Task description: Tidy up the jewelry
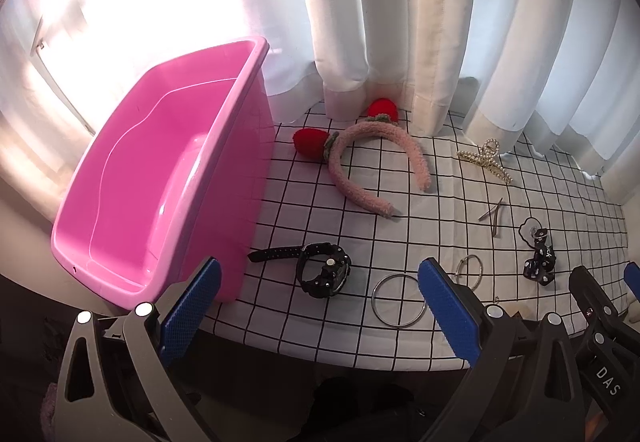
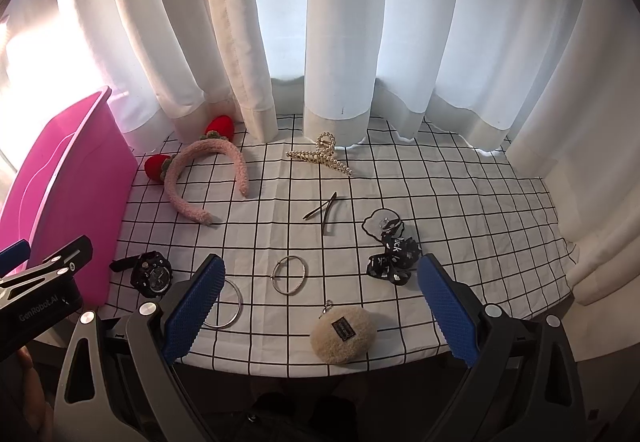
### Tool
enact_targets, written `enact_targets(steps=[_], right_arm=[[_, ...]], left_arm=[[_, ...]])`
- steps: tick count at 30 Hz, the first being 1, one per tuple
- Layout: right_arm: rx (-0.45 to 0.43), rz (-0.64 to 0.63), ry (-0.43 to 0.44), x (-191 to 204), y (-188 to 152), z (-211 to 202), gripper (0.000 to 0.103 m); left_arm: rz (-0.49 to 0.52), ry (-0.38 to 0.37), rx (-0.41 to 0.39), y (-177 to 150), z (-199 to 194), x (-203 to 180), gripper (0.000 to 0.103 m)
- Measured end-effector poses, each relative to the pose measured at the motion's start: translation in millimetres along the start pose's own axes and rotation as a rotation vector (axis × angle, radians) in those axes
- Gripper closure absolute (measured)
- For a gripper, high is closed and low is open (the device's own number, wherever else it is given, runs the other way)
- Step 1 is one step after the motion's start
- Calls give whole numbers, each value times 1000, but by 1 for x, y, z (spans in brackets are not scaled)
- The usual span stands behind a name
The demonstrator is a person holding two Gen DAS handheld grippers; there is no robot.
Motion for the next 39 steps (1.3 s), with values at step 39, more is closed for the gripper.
enact_targets(steps=[39], right_arm=[[31,28,51,-13,-12,4,10]], left_arm=[[-59,-34,12,-16,9,22,6]])
Point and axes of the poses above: each gripper's, at about its wrist camera, not at the fingertips, and z roughly the way its jaws point, x to its left, y to its top, the point moved 4 cm from there along z, roughly the way its jaws point, and after that the axes turned 3 degrees about -z, right-handed, at the moved point
